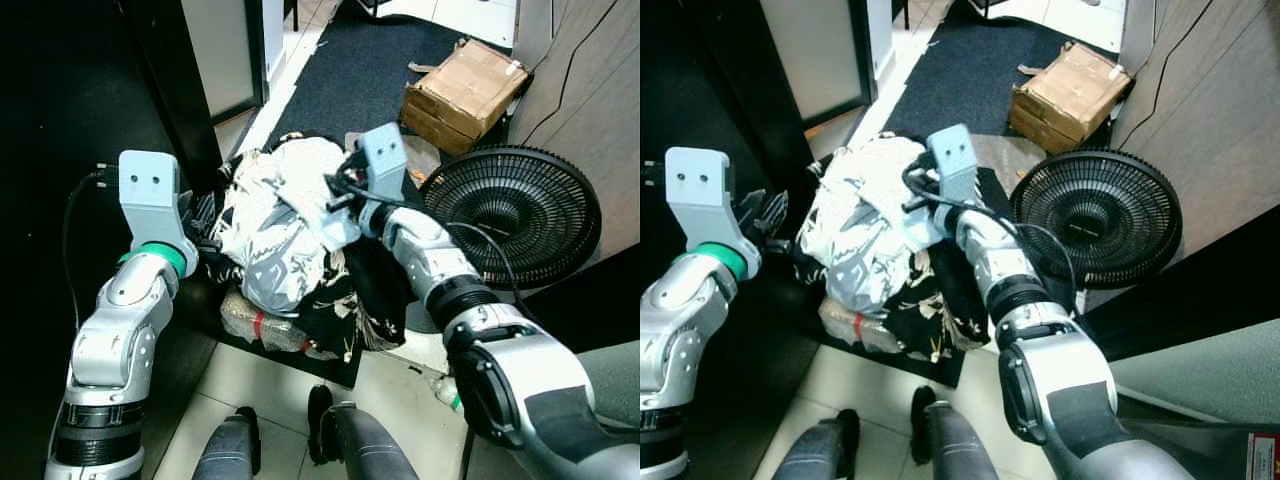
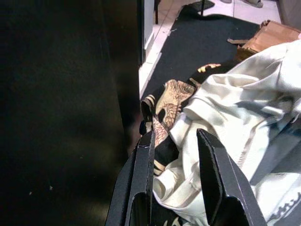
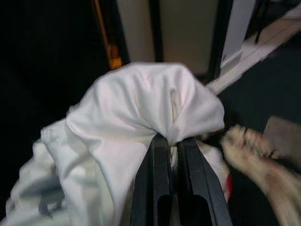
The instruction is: Clothes washing
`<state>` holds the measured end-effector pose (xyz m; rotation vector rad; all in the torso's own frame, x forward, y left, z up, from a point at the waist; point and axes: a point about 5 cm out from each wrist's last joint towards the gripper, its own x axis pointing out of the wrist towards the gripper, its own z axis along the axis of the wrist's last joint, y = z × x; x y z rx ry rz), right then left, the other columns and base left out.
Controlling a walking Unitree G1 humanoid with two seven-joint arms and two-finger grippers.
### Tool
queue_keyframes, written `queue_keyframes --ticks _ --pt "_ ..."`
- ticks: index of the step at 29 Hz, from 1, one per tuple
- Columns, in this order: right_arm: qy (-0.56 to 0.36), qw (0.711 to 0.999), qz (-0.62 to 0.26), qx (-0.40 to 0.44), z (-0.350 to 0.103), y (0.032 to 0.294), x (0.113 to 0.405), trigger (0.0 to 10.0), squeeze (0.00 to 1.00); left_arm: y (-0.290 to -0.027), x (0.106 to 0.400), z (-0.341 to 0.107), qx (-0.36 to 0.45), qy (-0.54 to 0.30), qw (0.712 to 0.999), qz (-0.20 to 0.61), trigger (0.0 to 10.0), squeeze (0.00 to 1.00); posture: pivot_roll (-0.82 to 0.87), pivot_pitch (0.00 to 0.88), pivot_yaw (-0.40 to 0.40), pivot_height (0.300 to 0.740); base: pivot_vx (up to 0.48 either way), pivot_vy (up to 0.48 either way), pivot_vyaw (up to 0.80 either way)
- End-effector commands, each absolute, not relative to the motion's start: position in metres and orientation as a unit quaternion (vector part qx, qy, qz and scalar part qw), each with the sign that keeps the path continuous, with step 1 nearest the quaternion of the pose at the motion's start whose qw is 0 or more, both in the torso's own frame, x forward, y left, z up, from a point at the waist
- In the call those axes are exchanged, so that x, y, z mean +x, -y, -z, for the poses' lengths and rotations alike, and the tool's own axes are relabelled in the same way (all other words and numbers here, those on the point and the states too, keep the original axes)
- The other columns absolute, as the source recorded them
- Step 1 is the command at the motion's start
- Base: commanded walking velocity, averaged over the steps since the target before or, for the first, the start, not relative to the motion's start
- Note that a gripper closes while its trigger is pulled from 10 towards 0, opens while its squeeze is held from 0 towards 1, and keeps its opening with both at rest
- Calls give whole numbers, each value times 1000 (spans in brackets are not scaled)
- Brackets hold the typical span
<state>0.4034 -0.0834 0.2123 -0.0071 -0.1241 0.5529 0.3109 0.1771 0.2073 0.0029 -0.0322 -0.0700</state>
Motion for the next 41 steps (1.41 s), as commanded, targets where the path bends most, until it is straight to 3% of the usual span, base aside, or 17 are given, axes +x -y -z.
queue_keyframes --ticks 1,2,6,7,18,20,25,30,36,41 --pt "103 957 -272 8 -231 85 405 0 0 -178 311 -201 2 7 1000 30 10000 0 40 131 3 740 0 0 0" --pt "176 945 -276 8 -270 86 402 0 0 -174 313 -200 -3 10 999 31 10000 0 28 111 -2 740 0 0 0" --pt "240 928 -285 -1 -302 85 395 0 0 -170 314 -199 -7 13 999 34 10000 0 21 97 -4 740 0 0 0" --pt "274 917 -288 -7 -318 86 388 10000 0 -168 316 -200 -10 16 999 37 10000 0 18 89 -3 740 0 0 0" --pt "399 877 -266 -28 -376 105 352 10000 0 -161 323 -204 -15 28 998 49 10000 0 -8 68 7 740 0 0 0" --pt "433 869 -237 -27 -391 120 336 10000 0 -157 324 -209 -16 41 997 57 10000 0 -12 48 3 740 0 0 0" --pt "433 880 -194 -8 -384 136 325 10000 0 -152 320 -224 6 83 994 71 10000 0 -10 25 3 740 0 0 0" --pt "390 911 -134 -5 -344 150 313 10000 0 -148 313 -264 27 159 982 97 10000 0 -10 0 18 740 0 0 0" --pt "376 918 -127 -9 -335 149 316 10000 0 -144 312 -274 28 174 979 105 10000 0 -4 0 20 740 0 0 0" --pt "328 938 -100 43 -314 152 327 10000 0 -144 311 -284 32 187 976 104 10000 0 28 0 21 740 0 0 -800"
